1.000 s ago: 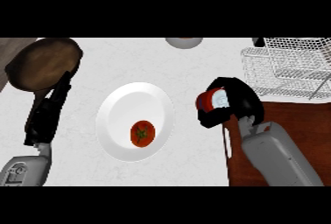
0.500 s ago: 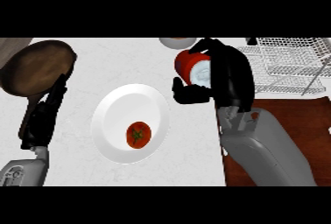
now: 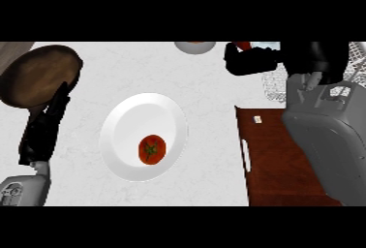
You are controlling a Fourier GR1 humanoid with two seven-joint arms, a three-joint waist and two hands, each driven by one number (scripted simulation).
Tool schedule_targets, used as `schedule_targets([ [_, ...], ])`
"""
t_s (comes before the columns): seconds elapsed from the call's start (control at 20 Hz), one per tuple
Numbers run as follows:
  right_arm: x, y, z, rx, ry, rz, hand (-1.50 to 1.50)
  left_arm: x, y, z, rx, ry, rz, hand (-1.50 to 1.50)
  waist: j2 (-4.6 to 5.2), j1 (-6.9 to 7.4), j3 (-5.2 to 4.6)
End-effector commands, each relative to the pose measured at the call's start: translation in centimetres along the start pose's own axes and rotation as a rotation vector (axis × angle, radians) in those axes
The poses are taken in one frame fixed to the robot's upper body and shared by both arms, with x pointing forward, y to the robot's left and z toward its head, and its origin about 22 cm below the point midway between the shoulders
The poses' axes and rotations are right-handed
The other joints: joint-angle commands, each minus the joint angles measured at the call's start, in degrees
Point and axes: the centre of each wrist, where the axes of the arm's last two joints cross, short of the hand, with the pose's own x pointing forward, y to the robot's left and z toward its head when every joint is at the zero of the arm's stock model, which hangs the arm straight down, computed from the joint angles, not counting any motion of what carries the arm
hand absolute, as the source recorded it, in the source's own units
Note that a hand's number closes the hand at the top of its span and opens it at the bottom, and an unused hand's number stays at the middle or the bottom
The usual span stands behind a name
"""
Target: Pick the can from the tray and place it in the tiered basket
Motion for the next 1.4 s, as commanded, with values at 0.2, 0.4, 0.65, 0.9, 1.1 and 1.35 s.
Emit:
schedule_targets([
  [0.2, -2.5, -2.3, -3.9, 0.034, 0.001, 0.014, 1.50, 0.1, -2.0, 1.0, 0.003, 0.005, 0.008, 0.00, 0.08, 0.12, 0.02],
  [0.4, -4.9, -3.2, -8.4, 0.000, -0.022, 0.113, 1.50, 0.9, -0.7, -1.1, -0.011, -0.010, 0.011, 0.00, 0.47, 0.69, 0.01],
  [0.65, -7.6, -2.1, -9.2, -0.056, 0.024, 0.346, 1.50, 0.1, 0.1, -0.1, -0.024, -0.009, -0.011, 0.00, 0.34, 0.68, -0.01],
  [0.9, -11.7, -3.3, -11.6, -0.096, 0.074, 0.485, 1.50, 0.5, 0.5, -0.2, -0.008, -0.004, 0.012, 0.00, 0.42, 1.03, 0.01],
  [1.1, -13.0, -4.6, -13.2, -0.065, 0.056, 0.477, 1.50, 0.1, -0.8, 0.6, -0.011, -0.004, -0.006, 0.00, 0.34, 1.00, 0.02],
  [1.35, -16.4, -3.0, -13.2, 0.014, 0.024, 0.441, 1.50, -0.4, -0.7, 1.1, -0.020, -0.010, 0.008, 0.00, 0.27, 0.82, 0.03],
])
